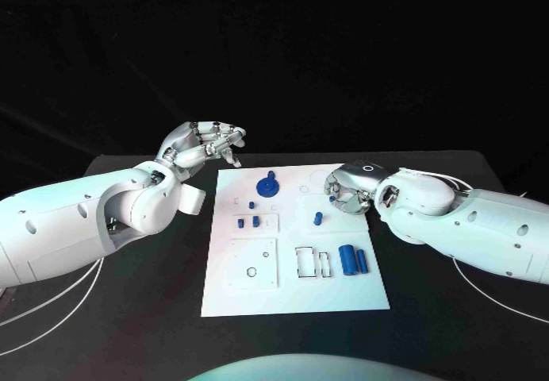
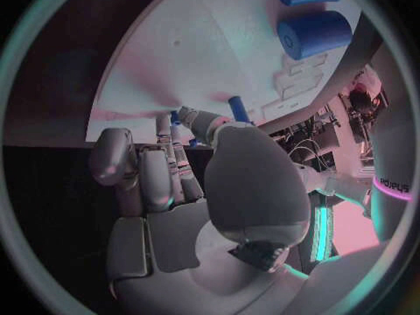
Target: Assemble the parts on the task board
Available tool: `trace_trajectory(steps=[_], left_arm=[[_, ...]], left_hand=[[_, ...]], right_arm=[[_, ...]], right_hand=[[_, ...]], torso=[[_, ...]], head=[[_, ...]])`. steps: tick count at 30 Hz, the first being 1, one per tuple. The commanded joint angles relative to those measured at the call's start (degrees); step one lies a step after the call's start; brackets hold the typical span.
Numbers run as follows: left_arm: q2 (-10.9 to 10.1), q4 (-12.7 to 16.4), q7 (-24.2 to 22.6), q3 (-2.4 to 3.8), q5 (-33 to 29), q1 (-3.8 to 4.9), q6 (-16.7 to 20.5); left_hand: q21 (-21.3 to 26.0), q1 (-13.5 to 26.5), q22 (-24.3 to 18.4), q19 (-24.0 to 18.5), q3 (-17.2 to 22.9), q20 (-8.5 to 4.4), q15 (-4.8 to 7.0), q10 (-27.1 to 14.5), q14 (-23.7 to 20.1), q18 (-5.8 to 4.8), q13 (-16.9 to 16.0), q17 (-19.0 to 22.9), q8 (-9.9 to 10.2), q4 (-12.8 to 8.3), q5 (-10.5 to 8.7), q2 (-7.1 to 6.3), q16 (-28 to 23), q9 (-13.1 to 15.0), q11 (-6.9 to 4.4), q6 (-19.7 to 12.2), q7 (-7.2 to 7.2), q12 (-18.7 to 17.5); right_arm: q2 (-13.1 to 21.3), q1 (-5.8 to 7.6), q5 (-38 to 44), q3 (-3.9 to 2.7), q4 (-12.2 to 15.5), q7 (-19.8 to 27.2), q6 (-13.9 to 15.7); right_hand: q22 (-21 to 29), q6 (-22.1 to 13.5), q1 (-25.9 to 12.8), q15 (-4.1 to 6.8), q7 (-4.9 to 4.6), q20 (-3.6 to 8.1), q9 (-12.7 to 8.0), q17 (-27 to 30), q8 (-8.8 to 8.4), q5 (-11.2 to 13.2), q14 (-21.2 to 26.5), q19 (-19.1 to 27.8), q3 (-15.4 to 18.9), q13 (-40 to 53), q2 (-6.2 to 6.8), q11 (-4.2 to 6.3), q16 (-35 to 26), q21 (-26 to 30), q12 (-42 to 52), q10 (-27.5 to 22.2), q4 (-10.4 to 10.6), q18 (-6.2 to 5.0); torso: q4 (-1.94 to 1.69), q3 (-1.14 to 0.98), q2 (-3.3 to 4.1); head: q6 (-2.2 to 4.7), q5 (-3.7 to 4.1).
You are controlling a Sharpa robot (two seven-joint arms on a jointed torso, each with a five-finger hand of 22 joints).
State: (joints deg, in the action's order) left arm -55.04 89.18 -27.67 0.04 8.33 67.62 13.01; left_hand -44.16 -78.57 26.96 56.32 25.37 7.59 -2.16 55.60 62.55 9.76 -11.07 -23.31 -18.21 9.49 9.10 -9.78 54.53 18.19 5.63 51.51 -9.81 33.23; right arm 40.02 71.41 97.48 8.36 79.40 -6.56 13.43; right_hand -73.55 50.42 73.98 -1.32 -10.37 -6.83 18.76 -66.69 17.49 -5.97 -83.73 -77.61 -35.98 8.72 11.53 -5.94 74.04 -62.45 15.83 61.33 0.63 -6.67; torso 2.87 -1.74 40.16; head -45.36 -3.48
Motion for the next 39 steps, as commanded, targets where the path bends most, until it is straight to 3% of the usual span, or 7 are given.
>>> trace_trajectory(steps=[1, 9, 14, 27, 39], left_arm=[[-0.04, 0.16, -0.7, 0.04, -0.5, 0.0, -1.36], [-0.09, 0.24, -0.45, 0.04, -0.49, 0.0, -1.49], [-0.12, 0.27, -0.38, 0.04, -0.48, 0.0, -1.41], [-0.36, 0.6, -1.81, 0.05, -0.48, 0.01, 1.18], [-0.33, 0.7, -1.68, 0.05, -0.48, 0.02, 1.16]], left_hand=[[0.34, 0.01, -0.05, 0.53, -0.23, 0.02, 0.28, -0.3, -0.11, 0.76, -0.04, -0.05, -0.38, -0.01, 0.12, -0.01, -0.16, 0.09, 0.07, -0.28, 0.29, 0.27], [0.41, -0.09, -0.1, 0.56, -0.23, 0.01, 0.28, -0.44, -0.14, 0.76, -0.08, -0.05, -0.37, -0.07, 0.13, 0.01, -0.18, 0.11, 0.09, -0.35, 0.27, 0.33], [0.44, -0.15, -0.12, 0.58, -0.23, 0.01, 0.27, -0.52, -0.15, 0.75, -0.1, -0.06, -0.36, -0.1, 0.14, 0.02, -0.2, 0.12, 0.1, -0.38, 0.26, 0.36], [0.76, -1.17, -0.33, 0.74, 0.02, -0.03, 0.22, -1.53, -0.4, 0.73, -0.24, -0.11, -0.47, -0.78, 0.26, 0.24, -0.37, 0.28, 0.21, -0.52, 0.21, 0.57], [0.89, -1.28, -0.4, 0.76, 0.05, 0.0, 0.08, -2.39, -0.57, 0.7, -0.13, -0.13, -0.46, -0.92, 0.28, 0.24, -0.46, 0.33, 0.43, -0.74, 0.05, 0.35]], right_arm=[[-0.18, -0.23, 1.0, 0.03, -0.2, -0.75, -1.12], [-0.36, -0.54, 1.44, 0.05, -0.36, -1.02, -1.59], [-0.51, -0.78, 2.73, 0.06, -0.52, -1.78, -1.71], [-0.66, -1.16, 6.79, 0.25, -0.64, -3.45, -3.63], [-0.91, -1.22, 7.53, 0.4, -0.05, -4.43, -6.12]], right_hand=[[-0.25, 1.01, 0.31, 0.46, 0.39, 0.16, 0.32, -0.07, 0.64, -0.36, -0.89, -0.35, -0.08, 0.23, -0.72, 0.31, 0.16, -0.33, 0.55, 1.12, -0.61, 0.88], [-0.74, 1.81, 0.89, 0.84, 0.8, 0.46, 0.82, -0.36, 1.16, -0.33, -0.98, -0.63, -0.27, 0.61, -1.25, 0.74, 0.34, -0.91, 1.14, 1.99, -1.47, 0.99], [-1.56, 2.4, 1.7, 1.16, 1.08, 0.8, 1.31, -0.63, 1.52, 1.01, -1.11, -1.17, -1.11, 0.99, -2.33, 1.07, 0.53, -2.01, 1.55, 2.49, -2.52, 1.21], [-3.12, 3.82, 1.9, 1.52, 1.55, 1.13, 1.92, -1.03, 2.16, 1.14, -1.34, -2.28, -1.94, 1.38, -3.22, 1.51, 0.84, -4.34, 1.95, 3.33, -3.51, 1.67], [-2.95, 3.58, -0.17, 1.41, 1.46, 1.11, 1.91, -0.14, 1.6, 2.34, -1.08, -1.92, -1.63, 1.12, -2.52, 1.34, 0.13, -3.64, 1.13, 3.09, -3.13, 1.57]], torso=[[-0.01, -0.05, -0.06], [0.09, -0.03, -0.08], [0.02, -0.03, -0.09], [0.09, 0.01, -0.07], [0.03, 0.01, -0.16]], head=[[-0.17, -0.15], [-0.37, -0.25], [-0.42, -0.13], [-0.6, 0.05], [-0.87, -0.03]])
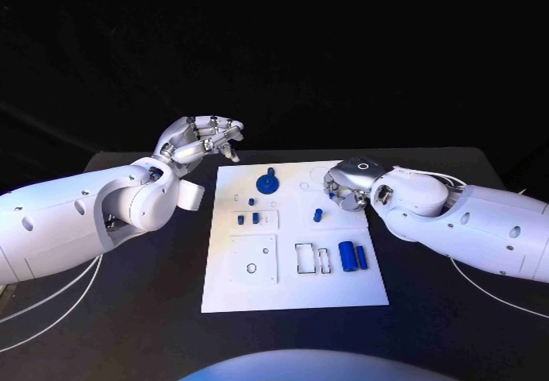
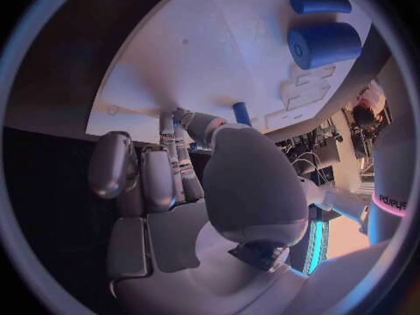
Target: Assemble the parts on the task board
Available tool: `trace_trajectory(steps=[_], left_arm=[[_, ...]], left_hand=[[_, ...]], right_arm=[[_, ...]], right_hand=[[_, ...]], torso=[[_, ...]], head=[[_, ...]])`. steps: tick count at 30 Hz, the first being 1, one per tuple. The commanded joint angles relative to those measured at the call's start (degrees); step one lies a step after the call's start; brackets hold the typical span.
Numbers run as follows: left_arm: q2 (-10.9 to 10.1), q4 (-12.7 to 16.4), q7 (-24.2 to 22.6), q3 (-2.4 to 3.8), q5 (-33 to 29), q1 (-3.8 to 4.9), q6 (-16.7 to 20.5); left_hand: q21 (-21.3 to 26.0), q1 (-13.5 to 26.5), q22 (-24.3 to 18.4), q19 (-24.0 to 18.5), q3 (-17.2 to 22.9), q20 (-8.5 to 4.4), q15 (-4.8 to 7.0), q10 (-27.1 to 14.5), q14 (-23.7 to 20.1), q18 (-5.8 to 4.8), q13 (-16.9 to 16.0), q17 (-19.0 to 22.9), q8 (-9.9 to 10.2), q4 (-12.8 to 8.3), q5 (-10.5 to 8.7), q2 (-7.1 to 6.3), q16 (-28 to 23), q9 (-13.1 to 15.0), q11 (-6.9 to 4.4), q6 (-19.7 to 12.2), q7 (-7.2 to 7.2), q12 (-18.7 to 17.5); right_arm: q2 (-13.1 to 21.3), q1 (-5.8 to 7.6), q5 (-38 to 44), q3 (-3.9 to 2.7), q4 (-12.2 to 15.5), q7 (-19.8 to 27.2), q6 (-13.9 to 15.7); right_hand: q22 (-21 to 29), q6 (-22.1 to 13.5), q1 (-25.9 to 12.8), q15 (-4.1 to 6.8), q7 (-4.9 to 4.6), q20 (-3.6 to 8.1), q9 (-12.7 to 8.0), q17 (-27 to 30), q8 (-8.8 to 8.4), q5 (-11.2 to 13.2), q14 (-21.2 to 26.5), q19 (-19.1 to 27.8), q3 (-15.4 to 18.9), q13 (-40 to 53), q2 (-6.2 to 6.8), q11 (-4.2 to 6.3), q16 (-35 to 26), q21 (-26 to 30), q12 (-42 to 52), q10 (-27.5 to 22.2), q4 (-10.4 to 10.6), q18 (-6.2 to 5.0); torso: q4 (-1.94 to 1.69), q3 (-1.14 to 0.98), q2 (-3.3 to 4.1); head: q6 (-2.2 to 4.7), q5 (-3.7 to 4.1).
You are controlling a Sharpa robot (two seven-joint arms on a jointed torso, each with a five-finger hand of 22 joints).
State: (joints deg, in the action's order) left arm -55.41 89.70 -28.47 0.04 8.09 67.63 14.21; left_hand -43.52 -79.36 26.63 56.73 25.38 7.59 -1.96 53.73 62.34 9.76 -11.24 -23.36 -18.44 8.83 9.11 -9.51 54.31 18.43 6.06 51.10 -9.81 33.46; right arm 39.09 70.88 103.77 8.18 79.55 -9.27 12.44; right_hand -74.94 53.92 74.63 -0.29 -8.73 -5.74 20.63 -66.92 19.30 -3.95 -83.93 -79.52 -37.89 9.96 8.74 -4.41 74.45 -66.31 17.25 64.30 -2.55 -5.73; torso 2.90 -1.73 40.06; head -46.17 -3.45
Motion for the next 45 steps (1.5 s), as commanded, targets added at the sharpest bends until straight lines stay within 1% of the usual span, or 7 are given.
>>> trace_trajectory(steps=[1, 5, 10, 18, 22, 30, 45], left_arm=[[0.04, 0.17, -0.79, 0.04, -0.24, 0.01, -0.15], [0.03, 0.2, -0.49, 0.04, -0.24, 0.01, -0.49], [0.03, 0.24, -0.24, 0.04, -0.24, 0.01, -0.77], [0.06, 0.21, 0.02, 0.04, -0.24, 0.01, -0.94], [0.09, 0.17, 0.12, 0.04, -0.24, 0.01, -0.93], [0.06, 0.07, 0.47, 0.04, -0.24, 0.01, -0.98], [0.17, -0.26, 1.23, 0.04, -0.24, 0.01, -1.38]], left_hand=[[0.28, -0.47, -0.08, 0.34, 0.03, 0.02, -0.15, -0.63, -0.39, 0.7, 0.06, -0.09, -0.21, -0.26, 0.27, -0.04, -0.26, 0.09, 0.03, -0.37, 0.03, 0.09], [0.41, -0.4, -0.14, 0.26, 0.01, 0.08, -0.27, -1.08, -0.58, 0.67, 0.15, -0.09, -0.19, -0.24, 0.26, -0.04, -0.36, 0.11, 0.17, -0.52, -0.06, -0.06], [0.46, -0.41, -0.16, 0.23, 0.03, 0.1, -0.31, -1.23, -0.66, 0.66, 0.18, -0.08, -0.2, -0.25, 0.27, -0.01, -0.4, 0.12, 0.2, -0.55, -0.09, -0.11], [0.49, -0.46, -0.18, 0.21, 0.06, 0.11, -0.32, -1.32, -0.71, 0.66, 0.2, -0.08, -0.21, -0.29, 0.28, 0.02, -0.43, 0.13, 0.22, -0.57, -0.1, -0.14], [0.54, -0.59, -0.2, 0.19, 0.14, 0.12, -0.34, -1.45, -0.78, 0.67, 0.23, -0.08, -0.22, -0.39, 0.3, 0.08, -0.48, 0.16, 0.25, -0.59, -0.12, -0.18], [0.57, -0.91, -0.21, 0.19, 0.31, 0.13, -0.35, -1.56, -0.87, 0.69, 0.27, -0.08, -0.26, -0.63, 0.34, 0.2, -0.53, 0.2, 0.26, -0.62, -0.15, -0.19], [0.6, -1.0, -0.22, 0.17, 0.39, 0.15, -0.4, -1.82, -0.98, 0.69, 0.34, -0.07, -0.28, -0.73, 0.41, 0.23, -0.6, 0.22, 0.35, -0.68, -0.22, -0.29]], right_arm=[[-0.01, -0.69, 1.26, 0.6, -0.17, -1.76, -5.29], [-0.07, -0.7, 1.34, 0.64, -0.1, -2.08, -5.44], [-0.15, -0.7, 1.65, 0.68, -0.07, -2.74, -4.26], [-0.23, -0.67, 1.95, 0.69, -0.48, -2.33, 0.51], [-0.24, -0.6, 1.95, 0.68, -0.75, -1.94, 1.59], [-0.17, -0.54, 1.9, 0.66, -0.86, -1.56, 1.85], [0.67, 0.01, -0.51, 0.34, 0.56, 0.07, 5.98]], right_hand=[[-1.57, 0.08, -0.86, 0.38, -0.18, 0.01, 0.03, 0.1, -0.21, 0.34, -0.88, 0.0, 0.28, -0.13, 0.28, -0.19, -0.29, 0.22, -0.3, 0.12, 0.06, 0.63], [-1.68, 0.27, -1.26, 0.38, -0.09, -0.01, 0.08, -0.21, -0.19, 0.53, -0.96, -0.06, 0.33, -0.15, 0.24, -0.13, -0.08, 0.09, -0.37, 0.29, 0.27, 0.66], [-2.85, 1.06, -2.34, 0.6, 0.34, 0.09, 0.34, -1.44, 0.07, 0.72, -1.39, -0.96, 0.39, -0.13, -0.41, 0.19, 0.84, -1.78, -0.44, 1.06, 1.12, 1.04], [-4.61, 2.4, -2.85, 1.13, 1.15, 0.54, 1.11, -3.52, 0.9, 0.96, -2.1, -2.35, 0.31, 0.04, -1.72, 0.86, 2.52, -4.61, -0.42, 2.75, 1.7, 1.6], [-4.72, 2.48, -2.49, 1.27, 1.31, 0.65, 1.29, -3.57, 1.03, 0.94, -2.12, -2.42, 0.13, 0.06, -1.96, 1.04, 2.59, -4.73, -0.53, 2.93, 1.45, 1.62], [-4.88, 2.47, -1.09, 1.37, 1.2, 0.84, 1.77, -3.4, 1.28, 0.82, -2.05, -2.42, -0.31, 0.1, -2.08, 1.07, 2.52, -4.75, -0.99, 3.09, -0.06, 1.63], [-4.9, 2.44, -1.0, 1.35, 1.13, 0.85, 1.85, -3.12, 1.28, 0.67, -1.98, -2.41, -0.38, 0.1, -2.16, 1.02, 2.33, -4.74, -1.1, 3.11, -0.23, 1.63]], torso=[[0.0, 0.0, -0.05], [0.03, 0.01, -0.04], [0.03, 0.0, -0.06], [-0.1, -0.02, -0.03], [-0.13, -0.01, -0.02], [0.09, -0.04, -0.01], [0.01, -0.06, -0.01]], head=[[-0.07, -0.07], [-0.07, -0.07], [-0.07, -0.09], [-0.11, -0.15], [-0.1, -0.12], [-0.11, -0.28], [-0.01, -0.28]])
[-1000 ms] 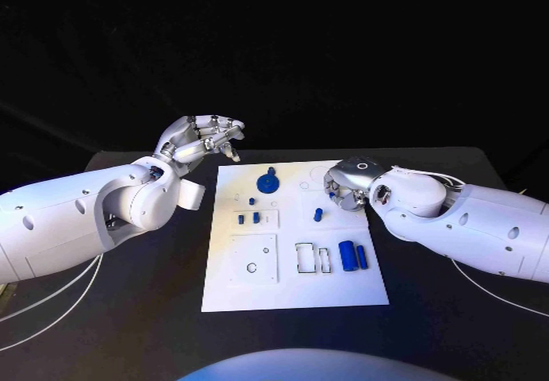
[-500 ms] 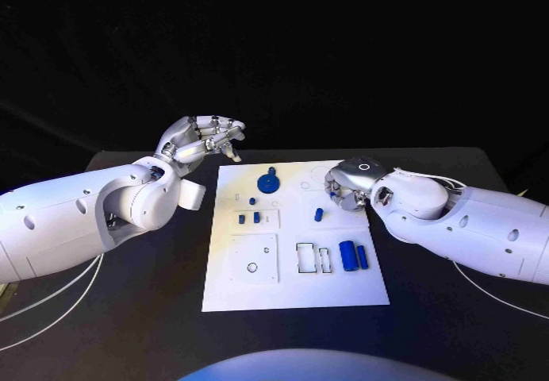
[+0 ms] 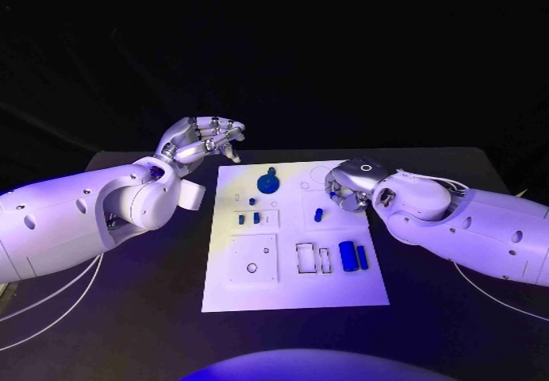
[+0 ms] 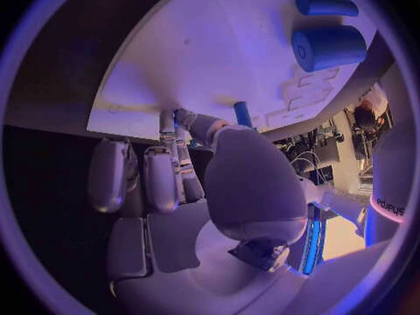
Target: Assemble the parts on the task board
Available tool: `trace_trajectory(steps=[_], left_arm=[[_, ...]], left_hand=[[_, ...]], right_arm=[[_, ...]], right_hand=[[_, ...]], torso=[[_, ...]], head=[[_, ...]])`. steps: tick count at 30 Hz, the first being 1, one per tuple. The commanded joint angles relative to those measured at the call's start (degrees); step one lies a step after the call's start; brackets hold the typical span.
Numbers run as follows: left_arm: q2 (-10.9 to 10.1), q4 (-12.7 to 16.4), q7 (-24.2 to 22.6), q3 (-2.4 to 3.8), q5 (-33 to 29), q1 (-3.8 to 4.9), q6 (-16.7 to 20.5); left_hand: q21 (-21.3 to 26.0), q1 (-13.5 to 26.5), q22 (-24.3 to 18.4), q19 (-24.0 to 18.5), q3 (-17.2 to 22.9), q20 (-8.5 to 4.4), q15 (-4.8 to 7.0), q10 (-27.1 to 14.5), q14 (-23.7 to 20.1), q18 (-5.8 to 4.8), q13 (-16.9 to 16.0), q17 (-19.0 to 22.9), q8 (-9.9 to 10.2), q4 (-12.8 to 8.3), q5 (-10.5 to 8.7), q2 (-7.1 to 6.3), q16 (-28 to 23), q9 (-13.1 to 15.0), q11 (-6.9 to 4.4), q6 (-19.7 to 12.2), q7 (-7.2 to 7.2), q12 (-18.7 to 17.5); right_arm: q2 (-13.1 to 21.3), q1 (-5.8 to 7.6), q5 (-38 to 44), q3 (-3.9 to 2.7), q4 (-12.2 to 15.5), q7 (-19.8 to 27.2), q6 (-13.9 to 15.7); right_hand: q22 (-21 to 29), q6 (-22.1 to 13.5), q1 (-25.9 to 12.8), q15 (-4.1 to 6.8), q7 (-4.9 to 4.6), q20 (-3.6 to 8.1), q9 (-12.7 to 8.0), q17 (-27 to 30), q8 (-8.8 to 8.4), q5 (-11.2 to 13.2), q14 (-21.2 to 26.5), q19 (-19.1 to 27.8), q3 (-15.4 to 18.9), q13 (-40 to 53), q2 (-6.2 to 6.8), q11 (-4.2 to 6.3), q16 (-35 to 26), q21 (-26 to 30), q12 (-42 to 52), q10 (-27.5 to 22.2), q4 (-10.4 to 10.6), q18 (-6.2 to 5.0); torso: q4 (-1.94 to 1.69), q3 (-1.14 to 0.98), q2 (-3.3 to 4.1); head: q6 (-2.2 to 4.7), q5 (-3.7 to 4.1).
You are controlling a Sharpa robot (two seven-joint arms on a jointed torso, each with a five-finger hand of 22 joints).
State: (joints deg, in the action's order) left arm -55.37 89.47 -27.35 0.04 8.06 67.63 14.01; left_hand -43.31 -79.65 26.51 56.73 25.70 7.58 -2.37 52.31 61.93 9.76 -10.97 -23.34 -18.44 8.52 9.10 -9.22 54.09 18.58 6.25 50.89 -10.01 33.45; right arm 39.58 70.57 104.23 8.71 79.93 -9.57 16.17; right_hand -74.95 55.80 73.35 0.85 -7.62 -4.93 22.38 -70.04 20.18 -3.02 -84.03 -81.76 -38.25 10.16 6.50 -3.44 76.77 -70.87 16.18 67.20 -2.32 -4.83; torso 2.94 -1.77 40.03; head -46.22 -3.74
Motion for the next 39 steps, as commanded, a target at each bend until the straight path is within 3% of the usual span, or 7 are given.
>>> trace_trajectory(steps=[1, 14, 23, 27, 30, 39], left_arm=[[0.14, -0.05, 0.14, 0.04, -0.21, 0.01, -1.2], [0.22, -0.16, 0.2, 0.04, -0.21, 0.01, -1.3], [0.31, -0.37, 0.11, 0.03, -0.21, 0.0, -1.05], [0.49, -0.33, 0.04, 0.03, -0.21, -0.01, -1.06], [0.64, -0.3, -0.02, 0.03, -0.21, -0.01, -1.05], [1.58, -0.69, -0.54, 0.03, -0.21, -0.01, -0.14]], left_hand=[[0.4, -0.71, -0.1, 0.16, 0.08, 0.16, 0.0, -0.48, -0.59, 0.68, 0.08, -0.09, -0.28, -0.44, 0.43, -0.06, -0.39, 0.08, 0.18, -0.5, -0.03, -0.31], [0.43, -0.71, -0.11, 0.14, 0.1, 0.18, -0.05, -0.69, -0.65, 0.67, 0.14, -0.08, -0.29, -0.47, 0.47, -0.07, -0.43, 0.1, 0.25, -0.53, -0.08, -0.42], [0.51, -0.61, -0.13, 0.05, 0.13, 0.3, -0.25, -1.73, -0.82, 0.64, 0.41, -0.1, -0.33, -0.56, 0.49, -0.13, -0.5, 0.16, 0.52, -0.73, -0.23, -0.9], [0.53, -0.58, -0.13, 0.03, 0.15, 0.36, -0.34, -2.2, -0.85, 0.64, 0.53, -0.12, -0.38, -0.62, 0.49, -0.12, -0.49, 0.21, 0.64, -0.81, -0.31, -1.11], [0.53, -0.57, -0.13, 0.03, 0.16, 0.37, -0.35, -2.26, -0.85, 0.64, 0.55, -0.13, -0.39, -0.62, 0.49, -0.11, -0.49, 0.22, 0.66, -0.82, -0.32, -1.14], [0.54, -0.57, -0.13, 0.03, 0.17, 0.39, -0.37, -2.4, -0.86, 0.64, 0.59, -0.14, -0.4, -0.64, 0.49, -0.1, -0.48, 0.23, 0.69, -0.85, -0.35, -1.2]], right_arm=[[0.3, 0.44, -1.23, -0.22, 0.3, 0.48, 2.4], [2.66, 1.46, -2.93, -0.7, 3.63, 0.81, 3.73], [5.06, 1.62, -5.12, -1.16, 10.79, 1.72, 6.88], [4.92, 1.36, -5.45, -1.21, 14.31, 2.07, 7.49], [4.51, 0.98, -5.38, -1.23, 16.35, 2.19, 7.49], [2.02, -1.5, -4.77, -1.17, 19.25, 2.55, 7.21]], right_hand=[[-4.89, 0.55, 0.29, 0.22, 0.02, 0.04, 0.1, 0.01, 0.4, -0.26, -1.88, -0.17, -0.01, -0.1, 0.08, 0.05, 0.01, -0.18, -0.03, 0.21, -0.46, 0.73], [-5.09, 0.47, -0.11, 0.14, -0.07, 0.01, 0.18, -0.01, 0.37, -0.32, -1.86, -0.3, 0.21, -0.09, 0.27, -0.06, 0.02, -0.47, -0.17, 0.26, -0.37, 0.81], [-5.5, 0.46, -0.36, 0.12, -0.05, -0.01, 0.25, -0.29, 0.35, -0.37, -1.92, -0.61, 0.44, -0.06, 0.64, -0.04, 0.22, -1.17, -0.26, 0.36, -0.43, 0.96], [-5.61, 0.53, -0.39, 0.14, -0.02, -0.01, 0.29, -0.19, 0.39, -0.43, -1.91, -0.7, 0.45, -0.03, 0.64, -0.01, 0.16, -1.35, -0.26, 0.47, -0.43, 0.99], [-5.62, 0.54, -0.39, 0.14, -0.01, -0.01, 0.3, -0.18, 0.39, -0.46, -1.91, -0.7, 0.44, -0.03, 0.62, 0.0, 0.16, -1.36, -0.27, 0.48, -0.43, 0.99], [-5.56, 0.52, -0.35, 0.16, 0.0, -0.01, 0.31, -0.19, 0.37, -0.54, -1.92, -0.65, 0.39, -0.02, 0.57, 0.02, 0.17, -1.23, -0.3, 0.5, -0.46, 0.96]], torso=[[-0.04, -0.02, 0.01], [0.06, 0.01, -0.03], [0.04, 0.02, -0.06], [-0.06, 0.08, 0.0], [-0.17, 0.13, -0.09], [0.14, 0.31, -0.23]], head=[[0.08, 0.02], [0.32, -0.16], [0.32, -0.52], [0.26, -1.31], [-0.19, -1.98], [-1.01, -4.62]])
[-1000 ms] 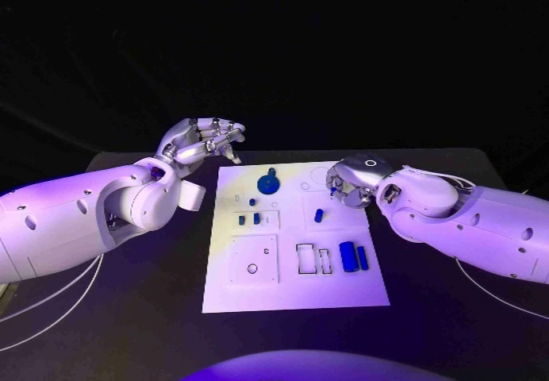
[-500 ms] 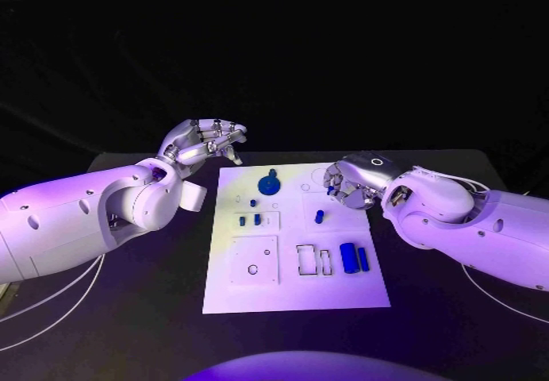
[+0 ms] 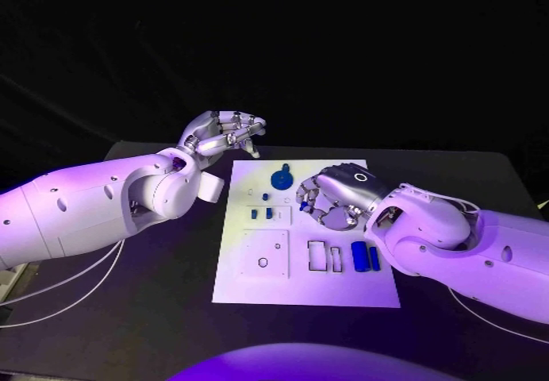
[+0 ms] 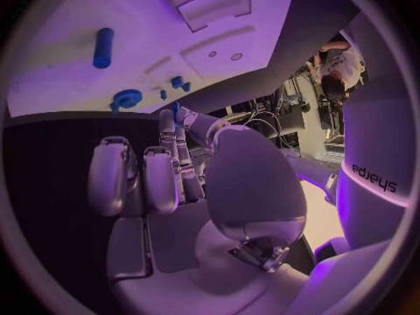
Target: Assemble the parts on the task board
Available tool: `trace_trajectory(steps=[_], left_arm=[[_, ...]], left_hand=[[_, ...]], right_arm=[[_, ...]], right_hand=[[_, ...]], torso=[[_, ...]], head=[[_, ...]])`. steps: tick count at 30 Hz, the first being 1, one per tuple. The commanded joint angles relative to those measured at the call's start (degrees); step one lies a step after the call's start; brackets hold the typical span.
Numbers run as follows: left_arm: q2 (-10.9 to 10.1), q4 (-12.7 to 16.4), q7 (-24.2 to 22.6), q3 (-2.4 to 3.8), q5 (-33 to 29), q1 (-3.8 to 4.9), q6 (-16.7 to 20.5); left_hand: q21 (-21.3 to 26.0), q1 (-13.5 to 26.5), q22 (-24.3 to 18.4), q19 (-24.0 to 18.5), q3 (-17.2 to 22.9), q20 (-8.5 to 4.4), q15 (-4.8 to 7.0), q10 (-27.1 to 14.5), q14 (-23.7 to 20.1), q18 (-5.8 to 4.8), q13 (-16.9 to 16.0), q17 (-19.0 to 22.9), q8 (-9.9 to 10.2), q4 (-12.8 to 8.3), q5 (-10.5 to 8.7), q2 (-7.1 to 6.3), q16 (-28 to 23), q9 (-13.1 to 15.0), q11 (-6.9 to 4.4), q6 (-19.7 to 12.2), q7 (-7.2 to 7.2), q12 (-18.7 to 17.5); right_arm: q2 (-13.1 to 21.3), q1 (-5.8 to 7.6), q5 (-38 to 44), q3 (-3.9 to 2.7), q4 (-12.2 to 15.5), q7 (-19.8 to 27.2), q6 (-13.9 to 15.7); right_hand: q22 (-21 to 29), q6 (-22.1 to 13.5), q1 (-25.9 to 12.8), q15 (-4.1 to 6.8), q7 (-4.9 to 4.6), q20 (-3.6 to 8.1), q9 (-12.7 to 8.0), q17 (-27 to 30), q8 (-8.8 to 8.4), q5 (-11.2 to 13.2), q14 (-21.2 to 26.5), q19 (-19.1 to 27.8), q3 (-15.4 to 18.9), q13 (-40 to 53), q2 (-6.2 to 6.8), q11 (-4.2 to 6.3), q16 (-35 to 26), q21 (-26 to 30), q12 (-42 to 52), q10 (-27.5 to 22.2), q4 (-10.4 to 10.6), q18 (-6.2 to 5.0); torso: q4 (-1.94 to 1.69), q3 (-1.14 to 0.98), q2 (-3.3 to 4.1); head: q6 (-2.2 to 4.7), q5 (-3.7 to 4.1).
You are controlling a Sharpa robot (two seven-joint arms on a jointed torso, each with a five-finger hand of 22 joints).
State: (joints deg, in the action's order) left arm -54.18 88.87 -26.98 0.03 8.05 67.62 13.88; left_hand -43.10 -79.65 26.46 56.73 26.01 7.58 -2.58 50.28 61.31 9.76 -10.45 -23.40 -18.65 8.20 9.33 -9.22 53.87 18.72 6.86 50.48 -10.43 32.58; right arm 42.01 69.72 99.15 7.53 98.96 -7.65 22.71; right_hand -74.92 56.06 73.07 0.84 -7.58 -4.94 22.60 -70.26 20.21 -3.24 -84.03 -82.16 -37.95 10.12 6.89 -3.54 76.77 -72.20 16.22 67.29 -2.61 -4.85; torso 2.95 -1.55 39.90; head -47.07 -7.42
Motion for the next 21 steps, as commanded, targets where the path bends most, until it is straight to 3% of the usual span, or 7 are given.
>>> trace_trajectory(steps=[1, 7, 11, 21], left_arm=[[0.6, -0.19, -0.94, 0.04, -0.2, 0.01, 0.11], [1.87, -0.62, -1.0, 0.03, -0.2, 0.01, 0.68], [2.48, -0.83, -0.77, 0.03, -0.21, 0.02, 0.92], [3.28, -0.98, -0.66, 0.03, -0.21, 0.02, 1.04]], left_hand=[[0.32, -0.57, -0.07, 0.03, -0.14, 0.4, -0.17, -0.38, -0.24, 0.64, 0.08, -0.08, -0.21, -0.33, 0.27, -0.09, -0.26, 0.09, 0.09, -0.44, 0.06, -0.35], [0.32, -0.56, -0.07, 0.02, -0.15, 0.4, -0.18, -0.4, -0.24, 0.64, 0.09, -0.08, -0.21, -0.34, 0.26, -0.11, -0.25, 0.1, 0.09, -0.44, 0.06, -0.35], [0.33, -0.39, -0.07, -0.01, -0.27, 0.46, -0.23, -0.5, -0.25, 0.62, 0.14, -0.12, -0.23, -0.31, 0.22, -0.27, -0.21, 0.12, 0.16, -0.53, -0.03, -0.38], [0.35, -0.29, -0.07, -0.02, -0.31, 0.49, -0.27, -0.53, -0.25, 0.62, 0.16, -0.13, -0.23, -0.28, 0.22, -0.3, -0.18, 0.13, 0.19, -0.6, -0.08, -0.38]], right_arm=[[-0.79, -1.07, 0.37, 0.02, 0.2, 0.69, 0.63], [-3.26, -3.43, 0.56, 0.16, -1.02, 1.04, -0.4], [-4.47, -4.52, 0.83, 0.29, -2.14, 1.18, -0.74], [-6.5, -7.09, 1.33, 0.47, -4.31, 1.26, -1.41]], right_hand=[[-5.59, 0.26, -0.08, 0.17, -0.04, 0.0, 0.1, 0.04, 0.35, -0.32, -1.92, -0.25, 0.09, 0.02, 0.17, 0.12, 0.18, 0.1, -0.33, 0.41, -0.18, 0.98], [-5.56, 0.23, 0.04, 0.19, -0.03, 0.02, 0.13, 0.09, 0.33, -0.44, -1.91, -0.23, 0.01, 0.03, 0.14, 0.14, 0.15, 0.18, -0.39, 0.43, -0.3, 0.95], [-5.52, 0.22, 0.06, 0.2, -0.04, 0.02, 0.14, 0.14, 0.31, -0.47, -1.9, -0.19, 0.01, 0.04, 0.17, 0.14, 0.12, 0.28, -0.42, 0.42, -0.35, 0.93], [-5.51, 0.2, 0.05, 0.2, -0.06, 0.02, 0.16, 0.14, 0.29, -0.51, -1.9, -0.19, 0.01, 0.05, 0.17, 0.12, 0.12, 0.31, -0.45, 0.43, -0.37, 0.92]], torso=[[0.12, 0.11, -0.16], [0.06, 0.34, -0.35], [0.08, 0.28, -0.32], [0.15, 0.11, -0.21]], head=[[-0.21, -1.19], [-0.56, -2.19], [-0.76, -3.0], [-1.36, -4.11]])
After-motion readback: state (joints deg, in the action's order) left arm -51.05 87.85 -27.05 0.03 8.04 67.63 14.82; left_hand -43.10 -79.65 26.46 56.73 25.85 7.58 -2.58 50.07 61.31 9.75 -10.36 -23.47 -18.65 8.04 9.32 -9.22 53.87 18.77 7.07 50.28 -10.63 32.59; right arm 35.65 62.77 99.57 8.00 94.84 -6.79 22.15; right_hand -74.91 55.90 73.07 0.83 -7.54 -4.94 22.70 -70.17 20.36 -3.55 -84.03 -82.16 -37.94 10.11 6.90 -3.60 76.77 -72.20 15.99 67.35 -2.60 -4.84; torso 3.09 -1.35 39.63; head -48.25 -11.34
